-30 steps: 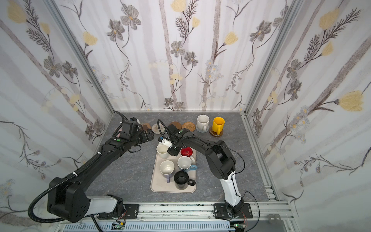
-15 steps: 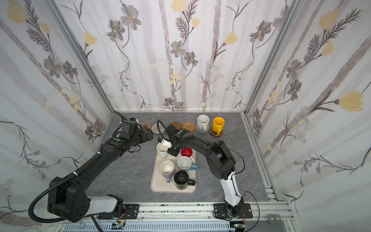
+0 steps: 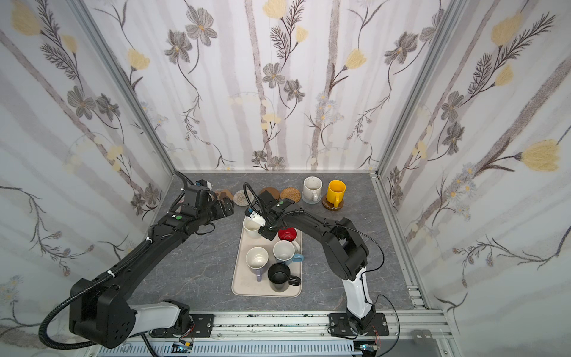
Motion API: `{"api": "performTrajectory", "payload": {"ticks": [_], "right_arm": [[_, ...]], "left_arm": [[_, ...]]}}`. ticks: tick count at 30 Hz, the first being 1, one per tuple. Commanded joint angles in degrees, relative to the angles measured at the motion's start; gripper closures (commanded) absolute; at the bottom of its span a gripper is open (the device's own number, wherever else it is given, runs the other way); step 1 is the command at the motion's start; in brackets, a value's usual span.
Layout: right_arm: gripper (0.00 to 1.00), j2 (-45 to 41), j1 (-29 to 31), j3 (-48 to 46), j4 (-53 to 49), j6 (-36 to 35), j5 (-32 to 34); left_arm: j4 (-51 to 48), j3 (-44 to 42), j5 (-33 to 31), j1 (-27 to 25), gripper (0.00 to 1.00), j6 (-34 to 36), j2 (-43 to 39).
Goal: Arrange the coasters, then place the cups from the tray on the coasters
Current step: 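Lift the plain white mug with the right gripper toward the rattan coaster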
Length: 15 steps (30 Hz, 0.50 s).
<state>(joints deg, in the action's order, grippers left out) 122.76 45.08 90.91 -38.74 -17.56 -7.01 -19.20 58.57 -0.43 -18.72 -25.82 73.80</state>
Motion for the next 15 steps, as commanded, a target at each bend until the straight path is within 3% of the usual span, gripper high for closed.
{"api": "performTrajectory", "payload": {"ticks": [1, 15], "right_arm": [[1.0, -1.92, 0.1, -0.54, 4.0, 2.99, 0.06], [1.0, -5.86, -1.1, -1.45, 7.63, 15.22, 3.62]], "left_arm": [[1.1, 0.94, -0.98, -0.39, 0.0, 0.11, -1.19], [0.92, 3.32, -2.47, -5.18, 0.0, -1.89, -2.25]]}}
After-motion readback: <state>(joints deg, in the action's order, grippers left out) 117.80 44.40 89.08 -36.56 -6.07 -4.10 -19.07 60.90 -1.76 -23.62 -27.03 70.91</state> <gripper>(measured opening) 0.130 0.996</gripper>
